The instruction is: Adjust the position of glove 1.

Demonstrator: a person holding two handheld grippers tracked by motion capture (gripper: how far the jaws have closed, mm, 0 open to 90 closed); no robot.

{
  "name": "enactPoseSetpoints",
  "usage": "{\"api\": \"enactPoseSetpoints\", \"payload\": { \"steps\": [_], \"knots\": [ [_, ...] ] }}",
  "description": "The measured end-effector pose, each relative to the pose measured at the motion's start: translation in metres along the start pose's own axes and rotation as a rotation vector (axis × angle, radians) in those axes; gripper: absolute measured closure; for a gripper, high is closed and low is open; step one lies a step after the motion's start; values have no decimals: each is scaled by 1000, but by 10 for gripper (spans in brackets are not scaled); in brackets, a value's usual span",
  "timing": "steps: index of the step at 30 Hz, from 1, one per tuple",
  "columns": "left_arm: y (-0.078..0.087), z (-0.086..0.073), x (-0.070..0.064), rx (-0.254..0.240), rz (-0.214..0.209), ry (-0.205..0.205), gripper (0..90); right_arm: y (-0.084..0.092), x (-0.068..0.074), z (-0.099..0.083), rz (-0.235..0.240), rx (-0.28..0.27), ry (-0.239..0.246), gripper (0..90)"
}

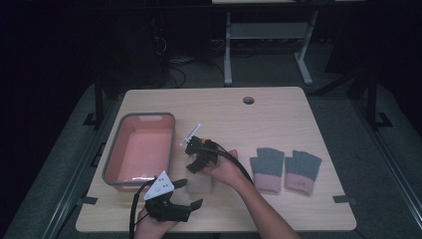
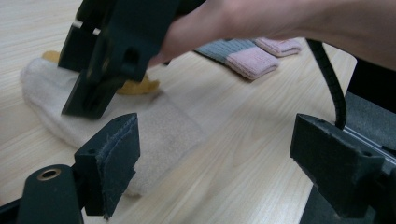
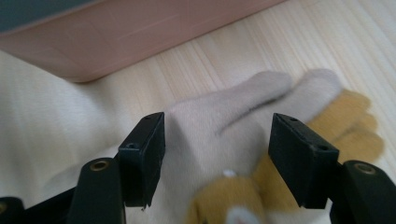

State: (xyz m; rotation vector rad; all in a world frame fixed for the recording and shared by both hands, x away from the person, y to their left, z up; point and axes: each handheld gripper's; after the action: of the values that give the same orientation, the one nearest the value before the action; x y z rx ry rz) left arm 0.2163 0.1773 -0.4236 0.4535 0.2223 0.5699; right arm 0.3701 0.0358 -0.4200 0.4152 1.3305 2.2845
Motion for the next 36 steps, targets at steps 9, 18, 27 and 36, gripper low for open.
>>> {"api": "enactPoseSetpoints", "payload": {
  "steps": [9, 18, 27, 36],
  "knots": [
    [-2, 1, 1, 7, -3, 9, 162, -1, -8, -10, -26, 43, 39, 395],
    [-11, 6, -2, 17, -11, 8, 163, 14, -25, -35, -38, 48, 3, 392],
    [-29, 13, 3, 73, -50, 42, 164, 38, -35, -55, 3, -46, -119, 311],
    [-43, 21, 12, 78, -44, 135, 164, 68, -37, -83, 32, -122, -245, 312]
  ]
}}
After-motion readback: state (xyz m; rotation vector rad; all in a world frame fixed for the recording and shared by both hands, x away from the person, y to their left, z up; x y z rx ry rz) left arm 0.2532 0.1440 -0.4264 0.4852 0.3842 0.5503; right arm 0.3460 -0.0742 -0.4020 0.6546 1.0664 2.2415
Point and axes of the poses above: each handheld gripper's, and its own axes: y roughly backward along the jaws, z roughly out of its top, x roughly to its left, and after that the axes turned 6 degrees about -y, right-handed
